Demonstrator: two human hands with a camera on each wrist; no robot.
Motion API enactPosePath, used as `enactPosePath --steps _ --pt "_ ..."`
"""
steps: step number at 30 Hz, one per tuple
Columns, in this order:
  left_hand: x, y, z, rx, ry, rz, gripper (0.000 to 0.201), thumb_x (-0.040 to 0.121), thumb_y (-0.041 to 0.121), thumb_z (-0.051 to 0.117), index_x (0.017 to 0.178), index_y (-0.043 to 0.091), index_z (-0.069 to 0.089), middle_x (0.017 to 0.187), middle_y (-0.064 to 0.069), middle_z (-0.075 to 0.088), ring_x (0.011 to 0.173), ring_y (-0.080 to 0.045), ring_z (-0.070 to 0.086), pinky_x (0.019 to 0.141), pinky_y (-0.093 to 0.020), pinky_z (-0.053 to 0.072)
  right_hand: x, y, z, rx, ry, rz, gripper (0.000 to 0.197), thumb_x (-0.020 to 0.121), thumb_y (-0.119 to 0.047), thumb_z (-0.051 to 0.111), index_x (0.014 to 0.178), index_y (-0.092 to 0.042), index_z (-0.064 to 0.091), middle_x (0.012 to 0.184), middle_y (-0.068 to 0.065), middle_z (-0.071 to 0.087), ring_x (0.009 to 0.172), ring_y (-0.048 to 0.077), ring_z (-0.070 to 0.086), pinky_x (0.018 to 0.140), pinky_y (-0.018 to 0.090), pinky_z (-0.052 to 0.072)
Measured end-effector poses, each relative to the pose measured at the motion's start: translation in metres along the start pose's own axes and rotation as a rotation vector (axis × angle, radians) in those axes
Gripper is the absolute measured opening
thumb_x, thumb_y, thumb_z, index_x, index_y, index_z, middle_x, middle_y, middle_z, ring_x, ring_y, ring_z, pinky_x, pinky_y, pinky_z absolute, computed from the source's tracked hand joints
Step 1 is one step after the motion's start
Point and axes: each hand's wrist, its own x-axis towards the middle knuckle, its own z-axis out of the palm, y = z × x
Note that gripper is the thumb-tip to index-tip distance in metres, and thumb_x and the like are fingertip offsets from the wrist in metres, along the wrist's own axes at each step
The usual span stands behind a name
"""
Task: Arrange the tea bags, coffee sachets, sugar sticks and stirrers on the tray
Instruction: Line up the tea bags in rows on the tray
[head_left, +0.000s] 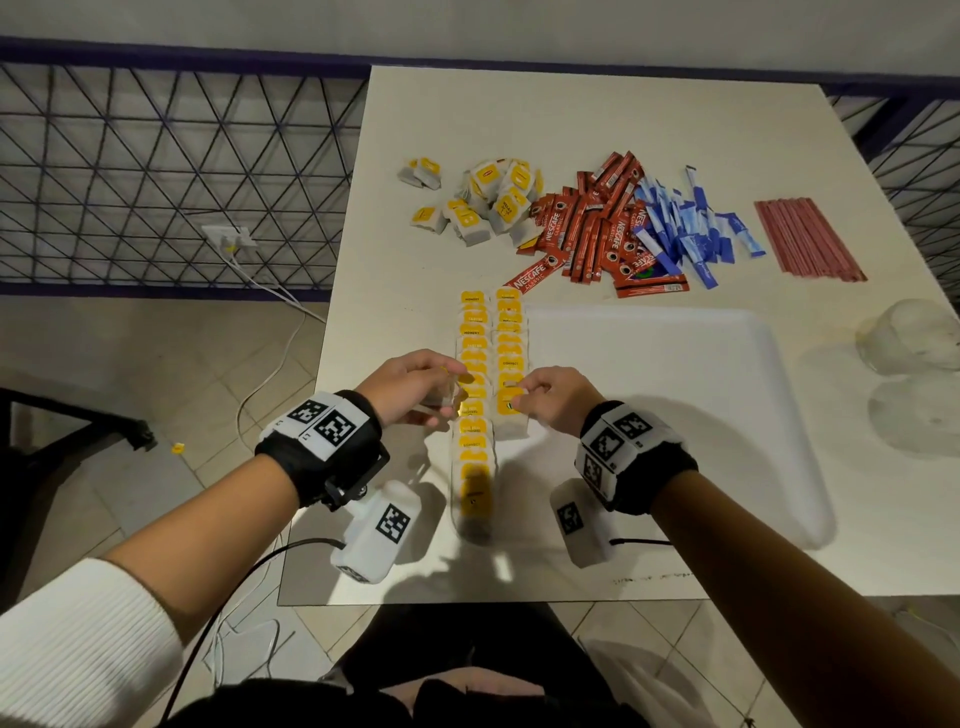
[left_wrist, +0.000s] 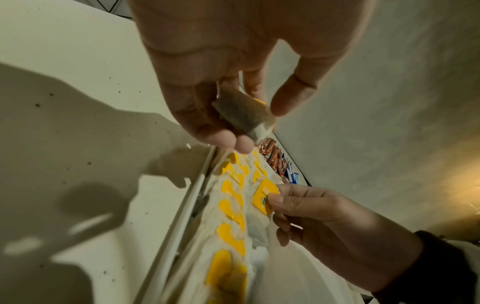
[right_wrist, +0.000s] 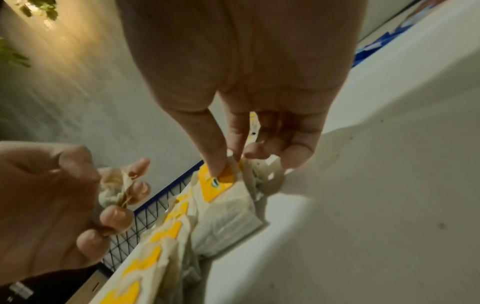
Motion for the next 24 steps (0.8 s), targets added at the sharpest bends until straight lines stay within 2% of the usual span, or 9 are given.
enactPosePath --steps 4,8,10,13,15,17,20,24 --pt "-0.002 -0.002 -0.001 -0.003 0.006 -0.01 0.028 0.092 0.002 0.039 0.087 0.017 0.061 0.061 -0.003 0.06 0.053 -0.012 0.059 0.046 -0.017 0.048 0.002 0.001 0.001 0.053 0.035 0.042 0.022 0.088 -0.016 0.061 0.107 -0.005 0.062 0.073 -0.006 0.046 0.09 0.017 0.044 0.081 0.024 0.035" --pt "-0.003 -0.006 -0.001 -0.011 0.005 -0.022 0.026 0.092 0.001 0.04 0.087 0.015 0.061 0.058 0.001 0.062 0.053 -0.013 0.056 0.047 -0.018 0.048 -0.001 0.003 0.004 0.088 0.086 0.016 0.019 0.087 -0.018 0.062 0.102 -0.008 0.059 0.064 -0.007 0.041 0.083 0.018 0.046 0.083 0.029 0.04" --pt "-0.003 -0.007 -0.001 -0.011 0.013 -0.022 0.026 0.091 0.001 0.041 0.087 0.015 0.062 0.06 0.0 0.063 0.052 -0.012 0.056 0.047 -0.018 0.047 -0.004 0.005 0.006 0.127 0.122 -0.008 0.018 0.085 -0.019 0.065 0.095 -0.013 0.052 0.064 -0.008 0.041 0.073 0.016 0.047 0.081 0.03 0.041" --pt "-0.003 -0.007 -0.001 -0.009 0.017 -0.018 0.026 0.092 0.001 0.04 0.088 0.015 0.062 0.067 -0.002 0.063 0.054 -0.013 0.056 0.049 -0.019 0.047 -0.012 0.01 0.006 0.104 0.162 -0.099 0.033 0.08 -0.018 0.071 0.097 -0.013 0.043 0.069 -0.009 0.039 0.063 0.002 0.04 0.064 0.012 0.037" --pt "-0.003 -0.007 -0.001 -0.014 0.015 -0.013 0.025 0.092 0.002 0.04 0.089 0.015 0.062 0.071 -0.003 0.063 0.055 -0.013 0.056 0.05 -0.02 0.047 -0.02 0.013 0.009 0.039 0.187 -0.188 0.04 0.075 -0.015 0.074 0.095 -0.014 0.039 0.078 -0.009 0.036 0.065 0.0 0.036 0.061 0.007 0.034" --pt "-0.002 -0.006 -0.001 -0.014 0.013 -0.013 0.025 0.092 0.002 0.04 0.089 0.015 0.061 0.069 -0.001 0.064 0.054 -0.012 0.056 0.05 -0.019 0.047 -0.027 0.016 0.012 -0.111 0.173 -0.253 0.042 0.073 -0.017 0.075 0.093 -0.017 0.038 0.088 -0.004 0.036 0.063 0.0 0.035 0.061 0.01 0.033" --pt "-0.001 -0.005 0.001 -0.001 0.011 -0.016 0.025 0.093 0.003 0.04 0.088 0.016 0.061 0.054 0.005 0.063 0.054 -0.013 0.056 0.049 -0.019 0.046 -0.031 0.018 0.016 -0.359 0.099 -0.304 0.035 0.077 -0.022 0.071 0.099 -0.016 0.045 0.098 -0.002 0.034 0.057 0.003 0.033 0.065 0.022 0.037" --pt "0.001 -0.003 0.002 0.005 0.02 -0.011 0.026 0.093 0.003 0.04 0.086 0.017 0.061 0.056 0.005 0.063 0.052 -0.01 0.057 0.05 -0.019 0.046 -0.028 0.014 0.012 -0.385 0.066 -0.289 0.025 0.084 -0.022 0.063 0.105 -0.015 0.051 0.095 -0.004 0.034 0.065 0.015 0.04 0.069 0.023 0.035"
